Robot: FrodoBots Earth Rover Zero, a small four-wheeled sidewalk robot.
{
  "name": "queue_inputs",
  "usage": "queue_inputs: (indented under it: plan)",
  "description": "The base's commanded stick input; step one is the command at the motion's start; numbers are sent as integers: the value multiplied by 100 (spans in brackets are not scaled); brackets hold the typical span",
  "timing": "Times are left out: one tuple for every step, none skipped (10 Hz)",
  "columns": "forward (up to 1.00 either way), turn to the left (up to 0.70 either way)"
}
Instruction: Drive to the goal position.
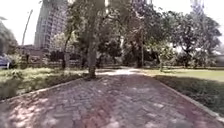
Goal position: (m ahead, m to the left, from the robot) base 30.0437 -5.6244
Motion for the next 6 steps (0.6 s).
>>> queue_inputs:
  plan:
    - [70, 0]
    - [70, 0]
    - [70, 0]
    - [70, 0]
    - [70, 0]
    - [70, 0]
